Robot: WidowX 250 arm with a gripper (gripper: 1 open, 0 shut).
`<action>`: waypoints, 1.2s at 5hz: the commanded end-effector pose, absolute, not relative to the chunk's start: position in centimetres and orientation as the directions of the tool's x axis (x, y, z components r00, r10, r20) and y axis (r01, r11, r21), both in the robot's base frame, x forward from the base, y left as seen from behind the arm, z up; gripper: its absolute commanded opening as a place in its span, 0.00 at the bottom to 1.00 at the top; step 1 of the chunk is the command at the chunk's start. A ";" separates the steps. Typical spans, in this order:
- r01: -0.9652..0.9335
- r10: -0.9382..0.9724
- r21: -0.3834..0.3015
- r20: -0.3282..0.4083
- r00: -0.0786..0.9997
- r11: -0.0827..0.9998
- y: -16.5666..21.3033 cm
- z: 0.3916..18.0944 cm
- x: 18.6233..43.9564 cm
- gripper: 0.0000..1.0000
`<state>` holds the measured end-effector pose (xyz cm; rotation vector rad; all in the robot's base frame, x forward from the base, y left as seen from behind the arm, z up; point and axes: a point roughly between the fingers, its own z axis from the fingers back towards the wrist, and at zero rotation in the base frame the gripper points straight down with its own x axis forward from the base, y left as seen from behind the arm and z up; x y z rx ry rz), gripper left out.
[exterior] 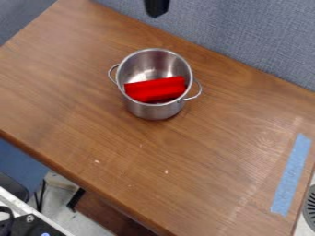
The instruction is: Move the red object from the metal pot to the table
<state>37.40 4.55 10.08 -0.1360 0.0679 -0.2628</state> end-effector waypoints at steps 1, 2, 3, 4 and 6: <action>0.359 -0.358 -0.100 0.033 0.933 0.928 4.9 12.2 34.7 1.00; 0.445 -0.444 -0.096 0.031 0.895 0.890 4.9 12.0 31.9 1.00; 0.344 -0.343 -0.086 0.024 0.939 0.935 4.6 10.7 30.4 1.00; 0.222 -0.220 -0.090 0.028 0.975 0.971 4.0 9.7 28.9 1.00; 0.377 -0.375 -0.111 0.039 0.926 0.919 5.5 3.8 35.0 1.00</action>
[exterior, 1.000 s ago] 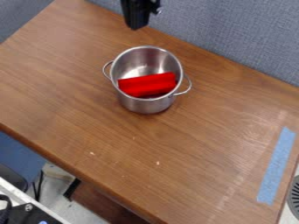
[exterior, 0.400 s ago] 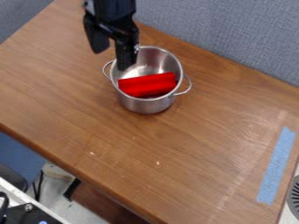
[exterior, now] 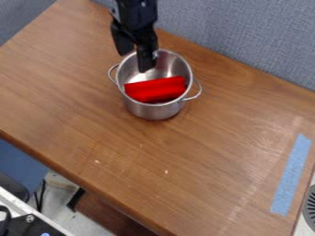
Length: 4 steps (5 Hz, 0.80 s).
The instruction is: Move the red object from the metal pot to the table
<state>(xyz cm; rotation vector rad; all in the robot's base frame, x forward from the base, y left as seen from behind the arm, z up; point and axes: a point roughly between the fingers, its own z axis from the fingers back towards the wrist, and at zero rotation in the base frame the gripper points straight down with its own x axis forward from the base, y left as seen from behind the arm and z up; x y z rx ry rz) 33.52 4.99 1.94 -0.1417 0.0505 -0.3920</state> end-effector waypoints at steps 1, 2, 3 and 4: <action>0.139 -0.135 -0.111 0.043 0.990 0.984 3.5 1.4 35.2 1.00; -0.109 0.115 -0.113 0.045 0.992 0.988 1.7 -1.3 35.7 0.00; -0.100 0.107 -0.118 0.049 0.993 0.988 2.1 -0.9 35.2 0.00; -0.091 0.098 -0.125 0.054 0.994 0.988 2.2 -0.3 34.9 0.00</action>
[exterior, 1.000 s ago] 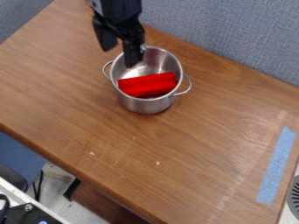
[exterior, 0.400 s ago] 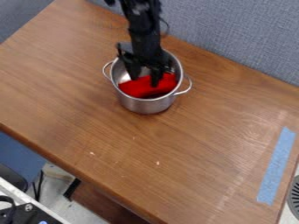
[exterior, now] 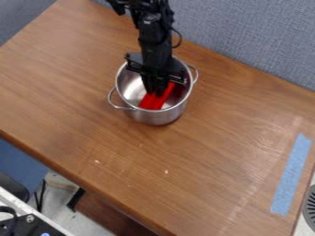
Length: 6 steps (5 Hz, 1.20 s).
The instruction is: Move the red object from the metal pot to the table
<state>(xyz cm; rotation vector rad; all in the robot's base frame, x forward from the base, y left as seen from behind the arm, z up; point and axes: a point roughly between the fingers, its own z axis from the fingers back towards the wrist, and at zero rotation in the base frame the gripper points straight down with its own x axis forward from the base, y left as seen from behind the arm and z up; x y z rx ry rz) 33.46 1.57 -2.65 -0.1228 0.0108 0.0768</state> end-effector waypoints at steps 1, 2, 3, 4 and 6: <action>-0.083 0.090 -0.126 0.056 0.994 0.989 2.5 0.2 34.5 0.00; -0.154 0.161 -0.119 0.052 0.986 0.981 4.0 -2.5 32.9 0.00; -0.228 0.234 -0.113 0.052 0.971 0.967 5.6 -5.1 31.5 0.00; -0.197 0.204 -0.103 0.057 0.977 0.975 4.9 -3.1 32.6 0.00; -0.279 0.283 -0.089 0.043 0.958 0.956 0.9 -2.2 34.7 0.00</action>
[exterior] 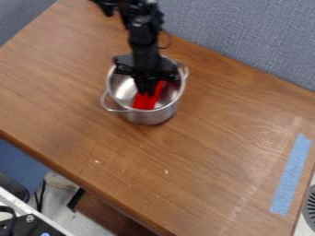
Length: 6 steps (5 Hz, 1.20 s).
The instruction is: Move the red object from the metal pot to the table
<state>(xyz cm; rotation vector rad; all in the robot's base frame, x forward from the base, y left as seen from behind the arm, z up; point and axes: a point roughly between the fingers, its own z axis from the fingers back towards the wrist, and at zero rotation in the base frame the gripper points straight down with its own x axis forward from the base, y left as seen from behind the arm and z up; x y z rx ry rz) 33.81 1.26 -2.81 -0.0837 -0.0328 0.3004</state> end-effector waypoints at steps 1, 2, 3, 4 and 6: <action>-0.390 0.397 -0.096 0.059 0.916 0.916 -2.4 -2.3 36.5 0.00; -0.471 0.474 -0.062 0.087 0.876 0.880 -5.3 -2.2 37.3 0.00; -0.617 0.617 -0.038 0.111 0.779 0.786 -3.2 -4.3 35.5 0.00; -0.572 0.573 -0.048 0.113 0.811 0.819 -3.8 -5.0 36.2 0.00; -0.490 0.495 -0.073 0.116 0.861 0.869 -4.0 -0.6 38.5 0.00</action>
